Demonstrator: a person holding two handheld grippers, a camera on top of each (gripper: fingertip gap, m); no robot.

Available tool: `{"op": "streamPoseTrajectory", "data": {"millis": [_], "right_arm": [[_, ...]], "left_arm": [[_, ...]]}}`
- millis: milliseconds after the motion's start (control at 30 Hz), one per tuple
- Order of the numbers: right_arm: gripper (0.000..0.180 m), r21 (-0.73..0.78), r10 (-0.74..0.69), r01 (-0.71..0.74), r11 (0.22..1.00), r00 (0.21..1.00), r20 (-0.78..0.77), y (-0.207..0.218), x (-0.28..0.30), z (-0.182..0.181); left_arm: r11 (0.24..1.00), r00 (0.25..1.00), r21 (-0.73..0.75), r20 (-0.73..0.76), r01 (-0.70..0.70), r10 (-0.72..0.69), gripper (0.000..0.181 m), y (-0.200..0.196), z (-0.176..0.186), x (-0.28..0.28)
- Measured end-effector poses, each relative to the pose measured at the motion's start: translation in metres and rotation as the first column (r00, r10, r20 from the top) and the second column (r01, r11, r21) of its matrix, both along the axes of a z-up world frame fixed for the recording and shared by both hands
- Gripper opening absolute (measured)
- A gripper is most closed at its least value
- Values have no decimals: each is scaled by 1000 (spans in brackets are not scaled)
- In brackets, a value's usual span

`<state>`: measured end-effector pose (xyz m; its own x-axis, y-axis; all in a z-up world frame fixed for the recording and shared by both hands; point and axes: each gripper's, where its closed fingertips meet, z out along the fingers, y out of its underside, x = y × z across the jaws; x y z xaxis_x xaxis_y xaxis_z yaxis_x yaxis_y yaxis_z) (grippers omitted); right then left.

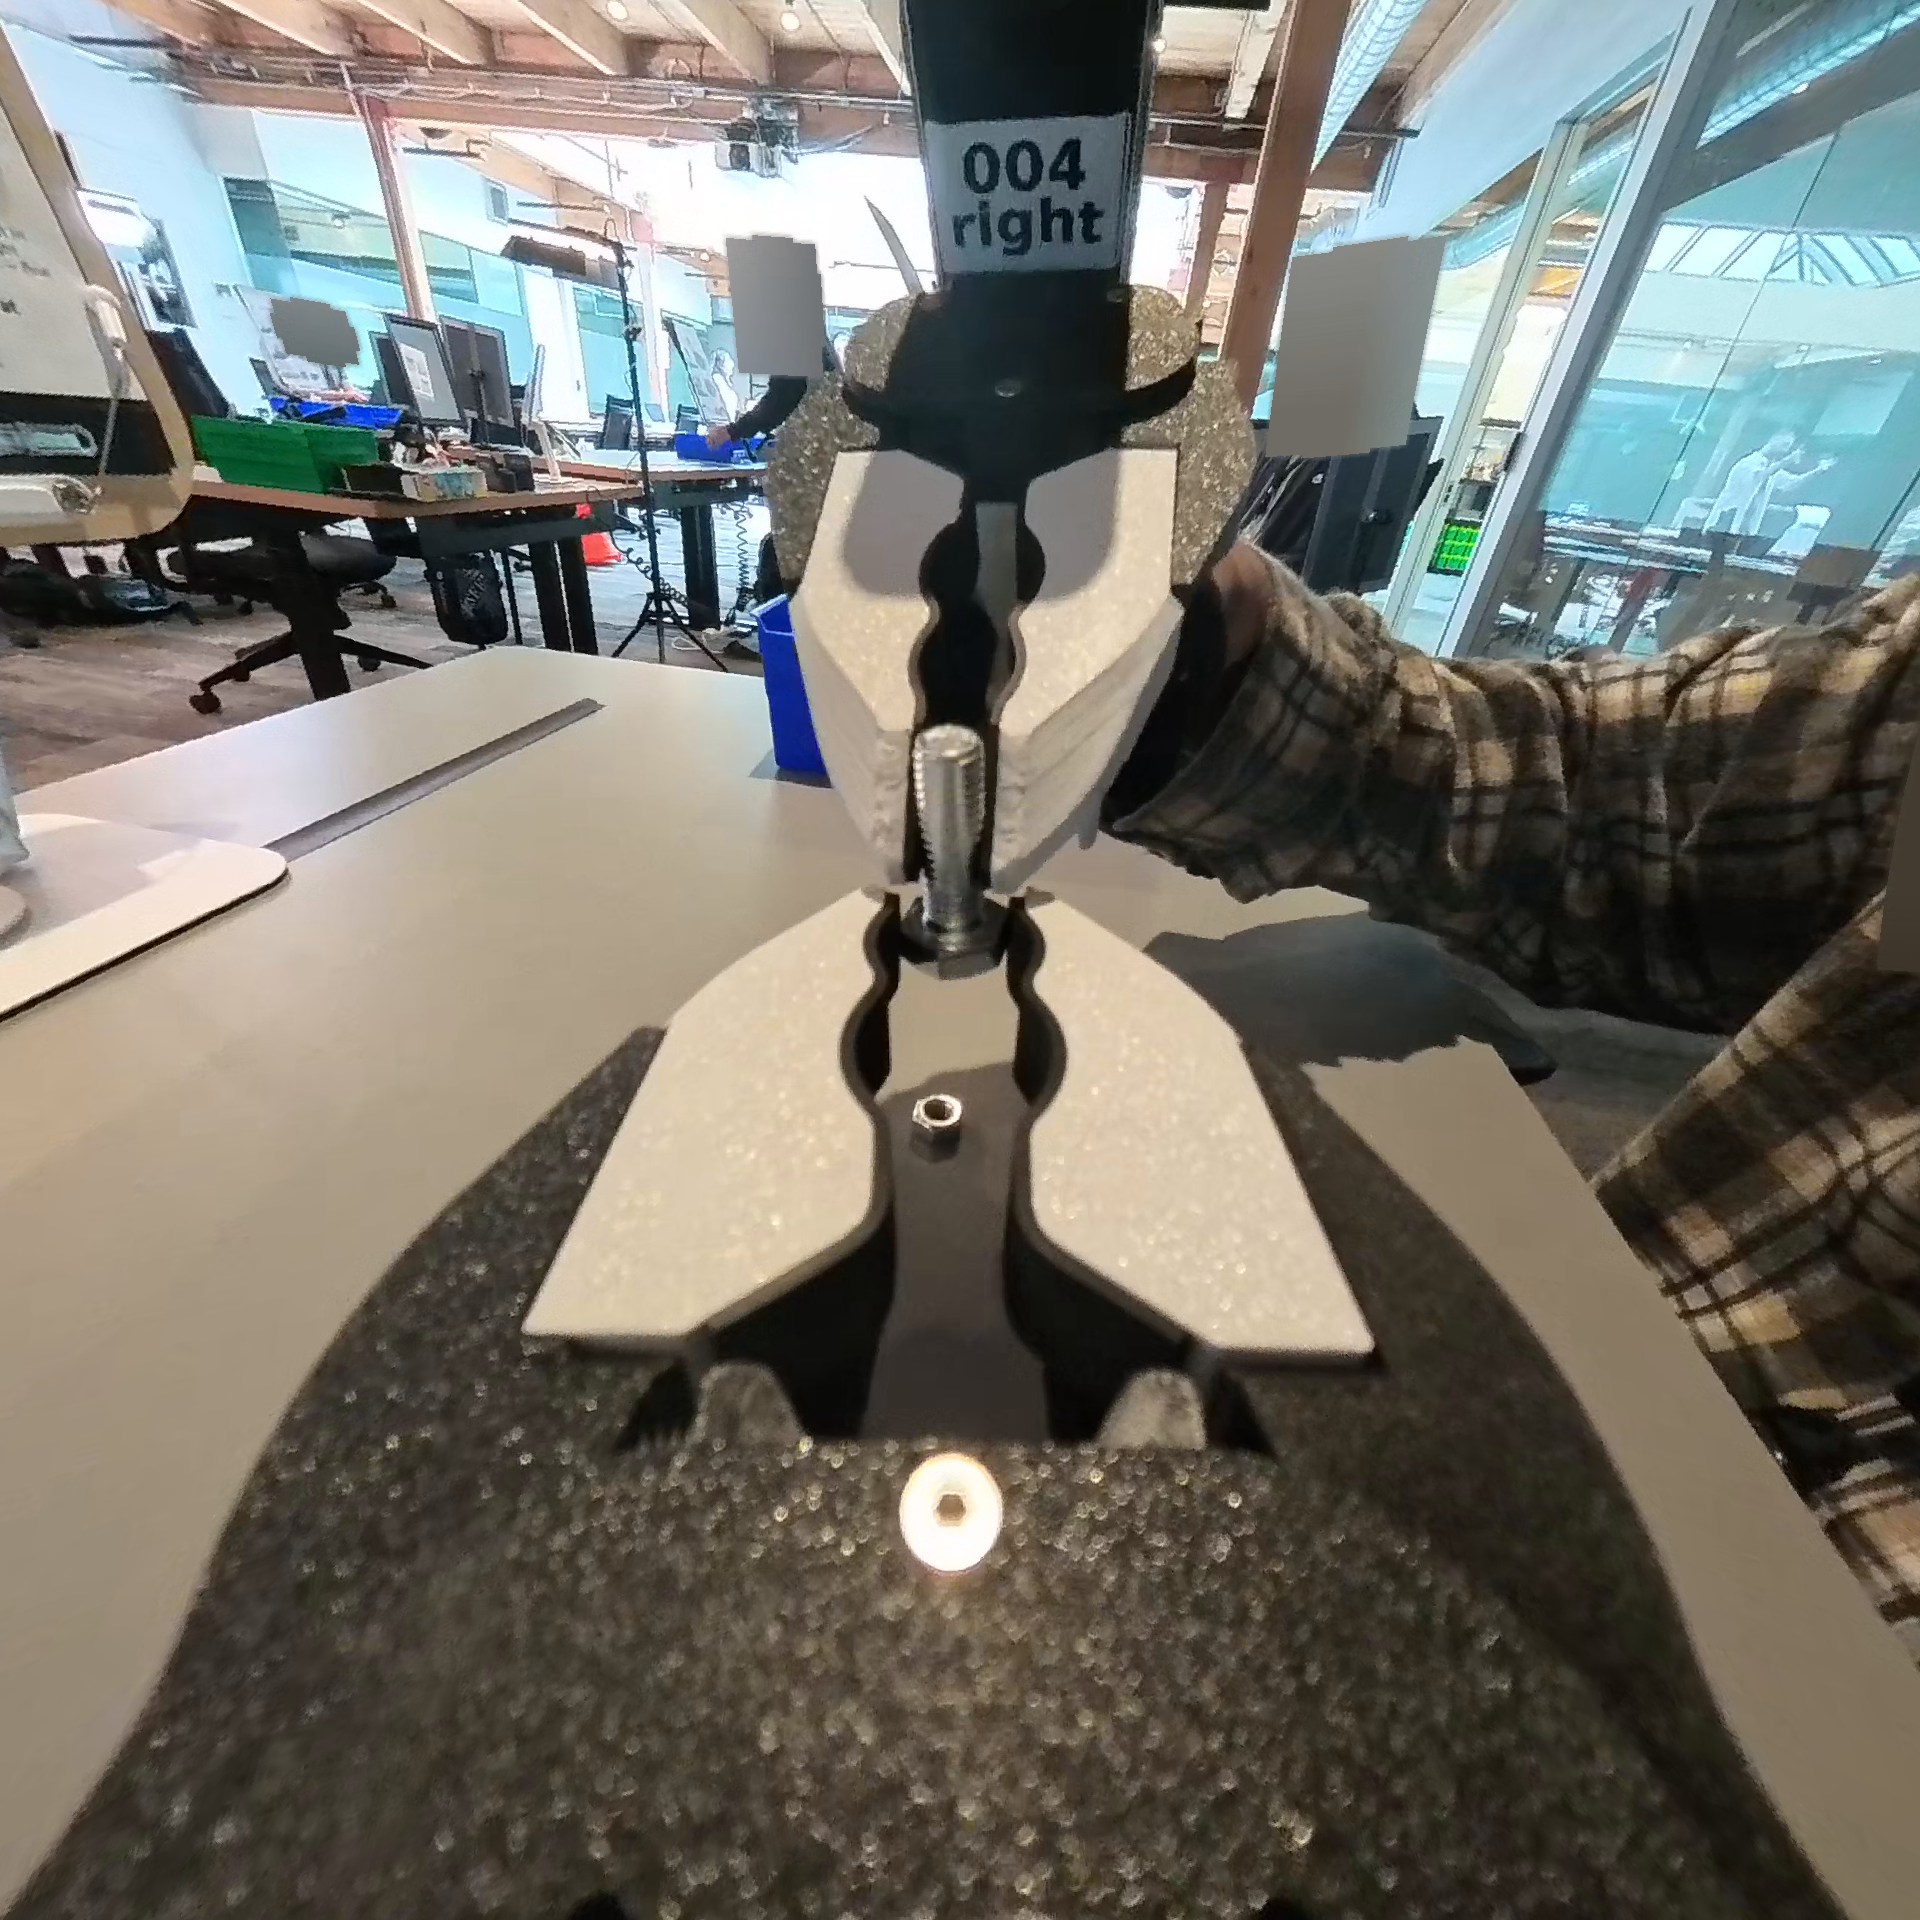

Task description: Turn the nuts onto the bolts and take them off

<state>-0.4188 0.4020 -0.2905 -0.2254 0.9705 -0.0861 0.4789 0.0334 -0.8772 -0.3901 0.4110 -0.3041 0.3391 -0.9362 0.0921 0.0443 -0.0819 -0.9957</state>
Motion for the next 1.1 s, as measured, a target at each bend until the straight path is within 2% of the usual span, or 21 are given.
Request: {"op": "streamPoseTrajectory", "data": {"millis": [300,400,500,600,700,833,967,1100], "right_arm": [[10,-20,3,-4,1000,999,-55,1,1,4],[20,-23,-17,15,1000,993,-113,5,4,13],[27,-40,-76,70,997,980,-184,14,18,20],[37,-11,-195,197,980,956,-218,31,44,4],[42,67,-350,358,931,931,-106,48,78,-46],[36,13,-393,395,918,908,142,26,106,-106],[33,43,-457,461,886,857,236,27,109,-127],[29,82,-457,455,887,836,303,26,103,-140]], "left_arm": [[999,1000,-33,26,2,-1,18,-1,4,1],[999,999,-43,46,0,2,18,0,6,-2],[999,998,-52,64,-11,14,18,4,7,-7],[997,998,-26,20,-66,66,19,11,5,-15],[991,990,3,-33,-136,136,19,21,1,-26],[982,979,2,-69,-191,191,19,29,-8,-33],[982,979,-18,-75,-190,188,19,30,-15,-30],[981,977,1,-89,-195,194,19,29,-15,-28]]}}
